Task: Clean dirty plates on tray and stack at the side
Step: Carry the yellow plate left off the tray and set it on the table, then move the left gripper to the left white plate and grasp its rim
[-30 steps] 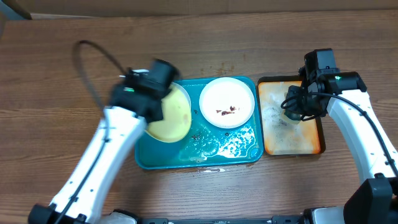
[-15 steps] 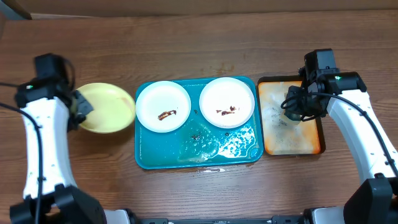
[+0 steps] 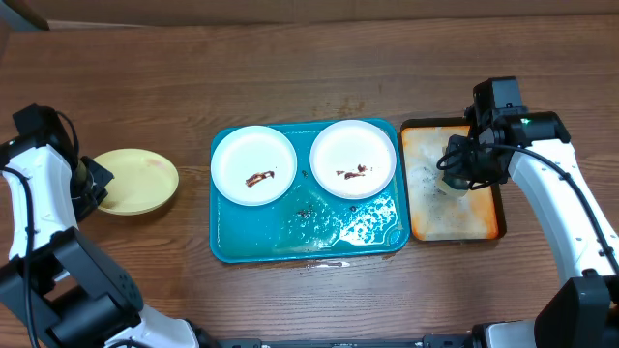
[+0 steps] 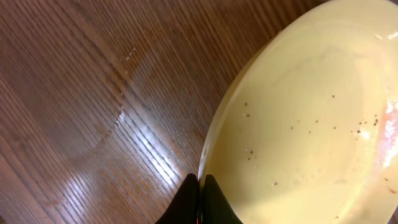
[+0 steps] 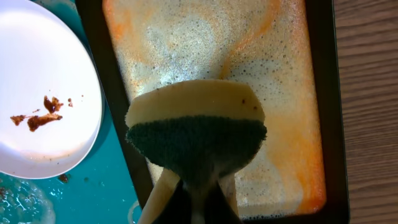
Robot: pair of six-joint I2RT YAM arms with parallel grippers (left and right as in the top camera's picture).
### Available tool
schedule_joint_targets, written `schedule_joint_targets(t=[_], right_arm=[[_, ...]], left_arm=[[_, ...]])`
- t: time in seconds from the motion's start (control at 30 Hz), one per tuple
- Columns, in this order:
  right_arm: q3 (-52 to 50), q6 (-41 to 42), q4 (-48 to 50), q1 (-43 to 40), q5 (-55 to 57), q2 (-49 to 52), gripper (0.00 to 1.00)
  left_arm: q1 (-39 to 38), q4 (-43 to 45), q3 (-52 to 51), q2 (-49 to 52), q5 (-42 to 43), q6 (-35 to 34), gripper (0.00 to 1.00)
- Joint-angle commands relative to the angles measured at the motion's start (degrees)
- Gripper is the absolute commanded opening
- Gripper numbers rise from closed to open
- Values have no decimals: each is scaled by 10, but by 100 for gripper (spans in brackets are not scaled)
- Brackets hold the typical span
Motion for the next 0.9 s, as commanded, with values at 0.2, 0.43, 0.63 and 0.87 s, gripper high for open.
schedule_joint_targets(t=[0.2, 0.43, 0.63, 0.87], right_arm=[[-3, -1, 0, -1, 1, -1, 4], [-3, 0, 0, -1, 1, -1, 4], [-3, 0, -1, -1, -2, -1, 4], [-3, 0, -2, -1, -1, -1, 4]], left_arm=[[2, 0, 15, 9, 118, 16, 34], [-64, 18, 40, -19, 272, 136, 44], [-173, 67, 41, -19, 278, 240, 53], [-302, 130, 41, -9, 180, 303, 68]])
